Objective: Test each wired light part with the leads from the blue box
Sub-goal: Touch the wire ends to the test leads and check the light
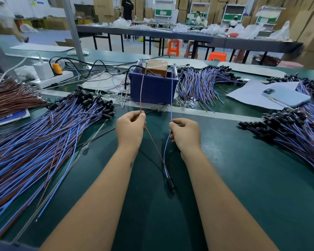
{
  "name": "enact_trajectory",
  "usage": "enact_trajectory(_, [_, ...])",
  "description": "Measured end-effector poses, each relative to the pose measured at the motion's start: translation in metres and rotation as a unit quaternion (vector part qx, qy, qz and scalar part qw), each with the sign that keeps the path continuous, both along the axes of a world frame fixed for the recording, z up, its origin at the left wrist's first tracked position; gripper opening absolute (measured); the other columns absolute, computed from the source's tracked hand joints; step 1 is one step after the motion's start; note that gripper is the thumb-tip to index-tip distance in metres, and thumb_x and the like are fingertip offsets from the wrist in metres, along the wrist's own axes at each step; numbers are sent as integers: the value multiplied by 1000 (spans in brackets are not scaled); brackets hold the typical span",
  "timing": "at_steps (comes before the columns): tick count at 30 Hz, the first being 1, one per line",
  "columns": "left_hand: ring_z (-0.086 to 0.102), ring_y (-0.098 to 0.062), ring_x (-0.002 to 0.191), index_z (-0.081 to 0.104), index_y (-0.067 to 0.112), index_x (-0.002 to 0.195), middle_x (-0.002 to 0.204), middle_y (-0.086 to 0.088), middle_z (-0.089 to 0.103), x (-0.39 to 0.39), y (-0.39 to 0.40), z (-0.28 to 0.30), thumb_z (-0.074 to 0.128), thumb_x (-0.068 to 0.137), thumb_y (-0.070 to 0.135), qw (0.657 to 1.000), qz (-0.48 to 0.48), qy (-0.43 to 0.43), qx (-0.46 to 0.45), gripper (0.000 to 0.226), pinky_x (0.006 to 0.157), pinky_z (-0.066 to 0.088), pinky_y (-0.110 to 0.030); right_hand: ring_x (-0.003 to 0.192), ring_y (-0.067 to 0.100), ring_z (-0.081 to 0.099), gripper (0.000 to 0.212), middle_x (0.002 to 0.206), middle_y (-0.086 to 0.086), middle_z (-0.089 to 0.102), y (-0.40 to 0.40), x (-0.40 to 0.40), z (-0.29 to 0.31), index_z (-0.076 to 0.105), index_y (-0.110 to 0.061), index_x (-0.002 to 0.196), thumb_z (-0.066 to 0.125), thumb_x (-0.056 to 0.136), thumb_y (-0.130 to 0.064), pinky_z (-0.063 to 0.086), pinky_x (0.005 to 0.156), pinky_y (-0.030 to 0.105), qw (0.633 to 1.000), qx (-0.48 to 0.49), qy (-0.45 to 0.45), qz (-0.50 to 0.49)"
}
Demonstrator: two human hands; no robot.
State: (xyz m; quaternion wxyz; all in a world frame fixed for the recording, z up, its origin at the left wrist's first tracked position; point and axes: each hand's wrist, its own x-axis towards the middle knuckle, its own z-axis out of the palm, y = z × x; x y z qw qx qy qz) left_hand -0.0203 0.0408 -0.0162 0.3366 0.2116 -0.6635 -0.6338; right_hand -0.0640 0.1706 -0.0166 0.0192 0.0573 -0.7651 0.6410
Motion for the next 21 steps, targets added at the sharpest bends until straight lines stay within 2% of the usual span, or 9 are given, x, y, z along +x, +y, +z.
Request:
enact_trajectory(8, [51, -4, 52, 68, 25, 77, 60, 5, 60, 0, 0, 1, 62, 91, 15, 1000, -1, 3, 6, 18, 58, 49, -22, 38, 0, 51, 13, 58, -7, 60, 0, 1, 0, 68, -21, 83, 61, 88, -12, 51, 57, 28, 1000, 26, 1, 7])
enact_trajectory(21, [54, -3, 54, 68, 22, 85, 65, 4, 62, 1, -4, 3, 62, 93, 16, 1000, 2, 1, -4, 12, 54, 47, -13, 39, 1, 52, 16, 61, -5, 60, 0, 2, 3, 65, -23, 78, 60, 89, -12, 53, 59, 31, 1000, 26, -1, 7])
